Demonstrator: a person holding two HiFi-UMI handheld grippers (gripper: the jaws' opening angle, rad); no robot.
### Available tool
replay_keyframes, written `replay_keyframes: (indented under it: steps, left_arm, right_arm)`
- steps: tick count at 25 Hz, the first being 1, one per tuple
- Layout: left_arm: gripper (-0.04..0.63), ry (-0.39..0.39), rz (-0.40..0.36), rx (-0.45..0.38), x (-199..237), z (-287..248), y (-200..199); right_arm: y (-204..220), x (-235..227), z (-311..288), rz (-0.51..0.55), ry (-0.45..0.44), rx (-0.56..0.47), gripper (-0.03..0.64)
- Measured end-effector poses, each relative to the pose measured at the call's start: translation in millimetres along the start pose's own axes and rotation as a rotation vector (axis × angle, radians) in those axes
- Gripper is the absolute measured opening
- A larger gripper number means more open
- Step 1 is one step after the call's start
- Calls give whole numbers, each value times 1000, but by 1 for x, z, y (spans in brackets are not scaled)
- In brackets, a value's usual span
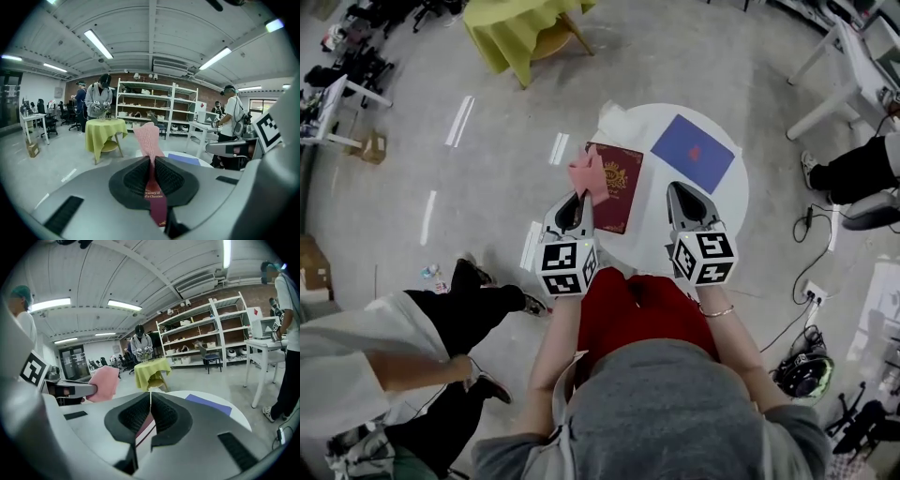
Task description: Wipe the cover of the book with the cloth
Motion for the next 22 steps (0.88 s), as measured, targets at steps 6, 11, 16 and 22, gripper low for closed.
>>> replay_keyframes:
  steps: [6,11,16,22]
  left_arm:
    - [34,94,-23,35,4,-42,-2]
    - [34,203,-53,65,9,-79,-1]
    - [34,322,-56,105,3,-114,4]
    - [34,460,-76,166,-10,-145,7]
  right_arm:
    - [0,-9,-18,-19,63,13,29]
    - [-3,-8,-41,-17,122,30,29]
    - [-4,-9,-61,-21,180,48,29]
    - [-1,-16,-75,-41,257,65,29]
Point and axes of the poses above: the fingertips, and each gripper's own axes: z backward along the fingers, x to its left, y out of its underside, the point moved 6 cm from there along z, backward along the fingers, and after that the axes turned 5 degrees about -z, right-handed, at the moved point
